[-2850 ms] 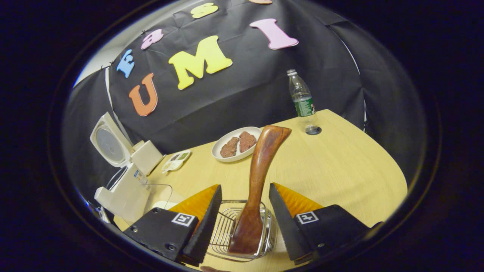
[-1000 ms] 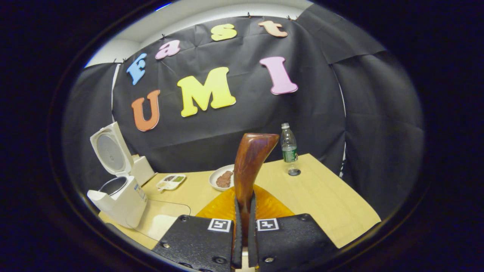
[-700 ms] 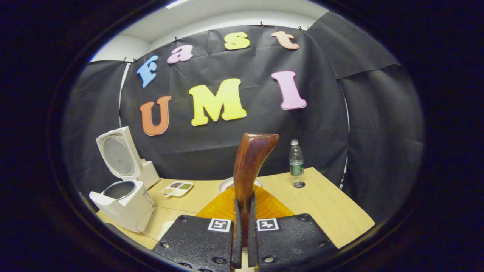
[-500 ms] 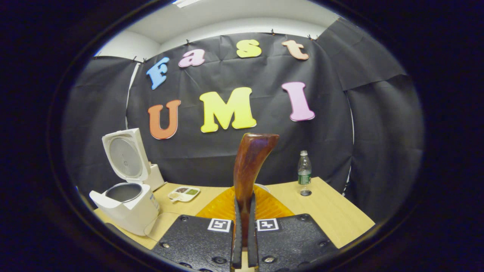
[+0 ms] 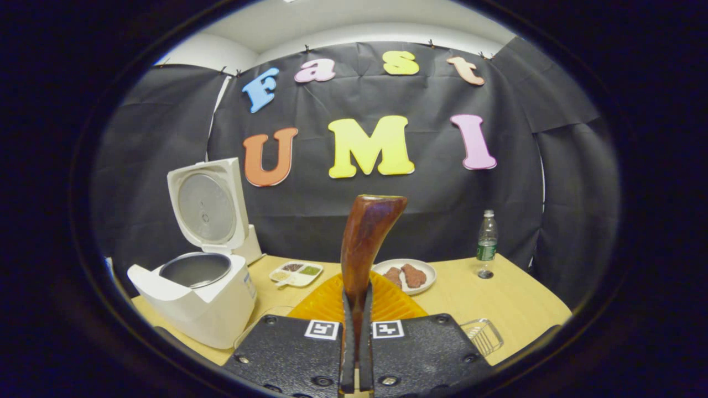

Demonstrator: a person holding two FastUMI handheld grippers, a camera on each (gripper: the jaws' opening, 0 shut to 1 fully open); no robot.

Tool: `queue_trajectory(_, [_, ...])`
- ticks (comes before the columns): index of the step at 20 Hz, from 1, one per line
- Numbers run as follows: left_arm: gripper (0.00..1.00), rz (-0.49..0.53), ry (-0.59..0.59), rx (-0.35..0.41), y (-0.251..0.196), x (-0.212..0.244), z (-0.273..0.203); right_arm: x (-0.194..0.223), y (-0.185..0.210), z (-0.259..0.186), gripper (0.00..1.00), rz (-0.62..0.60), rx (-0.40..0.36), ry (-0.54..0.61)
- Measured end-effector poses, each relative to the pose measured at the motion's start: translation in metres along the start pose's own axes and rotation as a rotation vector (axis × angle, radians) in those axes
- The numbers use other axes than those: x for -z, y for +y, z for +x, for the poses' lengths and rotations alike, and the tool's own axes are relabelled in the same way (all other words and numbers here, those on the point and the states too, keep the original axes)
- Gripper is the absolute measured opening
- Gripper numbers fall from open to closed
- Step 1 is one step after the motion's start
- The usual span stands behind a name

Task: Close the left gripper, press the button to open the rice cooker; take a wooden spoon from the chopstick holder with the right hand, scoop a spoonful of rice and pour it into the rice cooker, then put the wooden spoon back into the chopstick holder.

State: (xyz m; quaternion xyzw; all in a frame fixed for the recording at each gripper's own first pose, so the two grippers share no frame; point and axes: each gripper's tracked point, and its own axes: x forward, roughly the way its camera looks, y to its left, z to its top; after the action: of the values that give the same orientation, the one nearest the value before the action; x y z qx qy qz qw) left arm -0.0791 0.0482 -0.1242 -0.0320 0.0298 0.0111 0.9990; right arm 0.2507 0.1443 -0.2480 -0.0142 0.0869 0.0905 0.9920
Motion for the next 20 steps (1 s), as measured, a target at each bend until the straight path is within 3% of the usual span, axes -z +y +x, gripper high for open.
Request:
queue_trajectory(5, [0.95, -0.001, 0.018, -0.005, 0.004, 0.01, 0.003, 0.045, 0.004, 0.02, 0.08, -0.087, 0.084, 0.067])
queue_trajectory(13, [0.95, -0.014, 0.036, -0.005, 0.013, 0.018, 0.007, 0.074, 0.001, 0.039, 0.08, -0.214, 0.222, 0.099])
queue_trajectory(14, [0.95, -0.021, 0.043, -0.001, 0.012, 0.019, 0.008, 0.076, 0.006, 0.041, 0.09, -0.214, 0.221, 0.107])
queue_trajectory(17, [0.95, -0.029, 0.057, -0.009, 0.018, 0.023, 0.011, 0.092, 0.041, 0.042, 0.08, -0.133, 0.132, 0.154])
queue_trajectory(20, [0.95, -0.037, 0.056, -0.02, 0.023, 0.022, 0.009, 0.095, 0.076, 0.036, 0.08, -0.126, 0.045, 0.147])
